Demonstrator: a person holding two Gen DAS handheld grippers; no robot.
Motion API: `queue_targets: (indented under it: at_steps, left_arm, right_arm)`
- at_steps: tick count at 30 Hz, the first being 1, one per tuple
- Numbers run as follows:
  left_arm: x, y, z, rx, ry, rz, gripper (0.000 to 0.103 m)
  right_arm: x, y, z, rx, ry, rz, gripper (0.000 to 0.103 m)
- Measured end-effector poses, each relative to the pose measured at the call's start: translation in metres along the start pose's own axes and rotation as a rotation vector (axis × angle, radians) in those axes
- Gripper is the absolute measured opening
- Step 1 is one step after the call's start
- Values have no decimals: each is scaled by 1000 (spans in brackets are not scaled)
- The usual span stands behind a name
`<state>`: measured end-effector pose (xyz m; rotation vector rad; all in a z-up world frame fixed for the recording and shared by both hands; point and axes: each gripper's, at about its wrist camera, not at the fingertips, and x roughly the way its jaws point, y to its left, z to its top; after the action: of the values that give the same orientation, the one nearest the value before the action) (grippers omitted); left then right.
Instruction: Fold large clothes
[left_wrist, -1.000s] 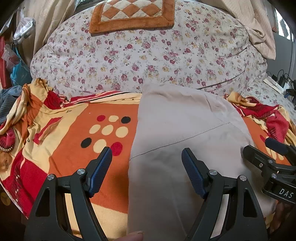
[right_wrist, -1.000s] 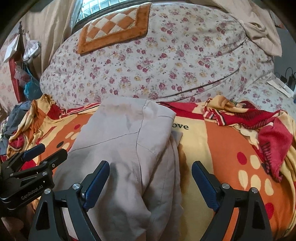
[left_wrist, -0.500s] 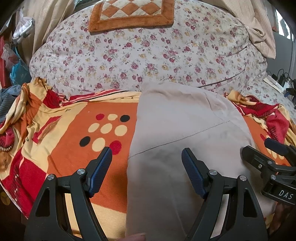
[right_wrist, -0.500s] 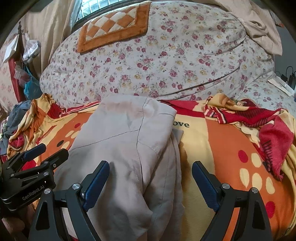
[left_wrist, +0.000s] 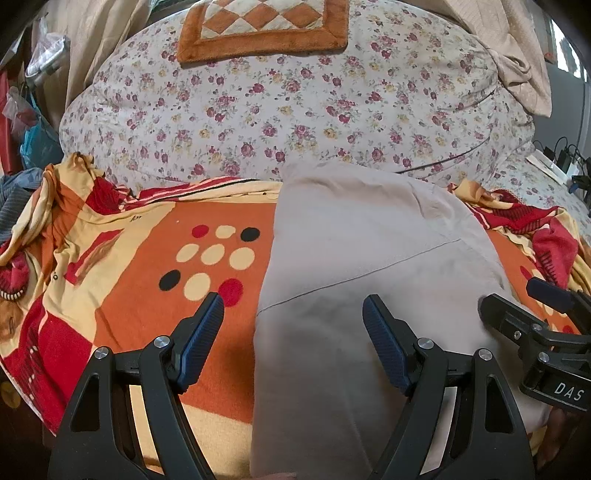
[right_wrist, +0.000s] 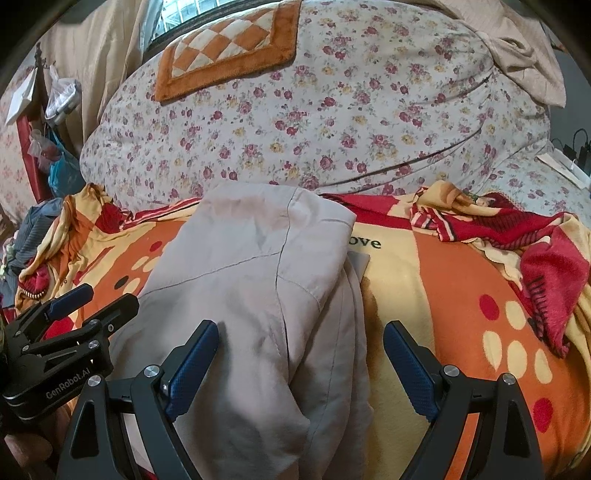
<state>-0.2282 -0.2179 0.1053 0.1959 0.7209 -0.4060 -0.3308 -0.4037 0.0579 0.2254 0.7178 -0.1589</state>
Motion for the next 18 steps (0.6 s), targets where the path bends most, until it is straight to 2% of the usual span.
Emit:
queue_targets:
  at_steps: [18]
  left_arm:
    - [6,0,-2,-2,16,3,78]
  right_arm:
    - [5,-3,-1,9,16,8,89]
